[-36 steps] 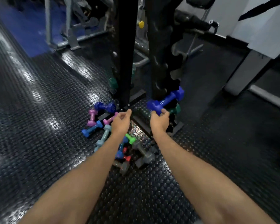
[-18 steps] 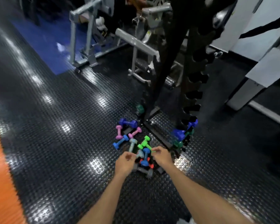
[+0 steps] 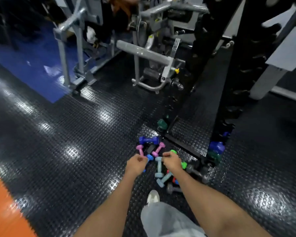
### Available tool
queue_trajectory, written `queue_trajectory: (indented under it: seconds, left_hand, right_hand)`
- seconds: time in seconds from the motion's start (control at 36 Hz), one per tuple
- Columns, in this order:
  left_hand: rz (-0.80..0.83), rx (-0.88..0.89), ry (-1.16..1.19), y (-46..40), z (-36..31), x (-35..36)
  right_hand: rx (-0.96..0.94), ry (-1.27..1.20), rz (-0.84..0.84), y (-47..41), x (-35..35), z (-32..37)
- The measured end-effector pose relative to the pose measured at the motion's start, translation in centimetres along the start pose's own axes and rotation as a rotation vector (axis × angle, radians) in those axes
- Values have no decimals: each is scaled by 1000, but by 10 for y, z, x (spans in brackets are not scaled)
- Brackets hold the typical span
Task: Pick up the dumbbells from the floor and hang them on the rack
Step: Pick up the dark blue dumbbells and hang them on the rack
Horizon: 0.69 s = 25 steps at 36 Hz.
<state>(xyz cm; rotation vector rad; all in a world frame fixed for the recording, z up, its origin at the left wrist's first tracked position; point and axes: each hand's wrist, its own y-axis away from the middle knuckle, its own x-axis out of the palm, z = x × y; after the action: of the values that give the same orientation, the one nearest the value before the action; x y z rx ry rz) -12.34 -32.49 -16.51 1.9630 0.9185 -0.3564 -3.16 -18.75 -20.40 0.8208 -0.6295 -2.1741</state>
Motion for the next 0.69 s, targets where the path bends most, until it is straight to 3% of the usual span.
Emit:
queue_trajectory:
  seconds: [0.31,0.69]
  left_hand:
    - [145,74,-149,-130,-49,-100]
    - [435,231,-305,-313,-92,-151]
  right_hand:
    - [163,-141,-179,-57,68,89]
    - [310,-459,-534,-124,162,166]
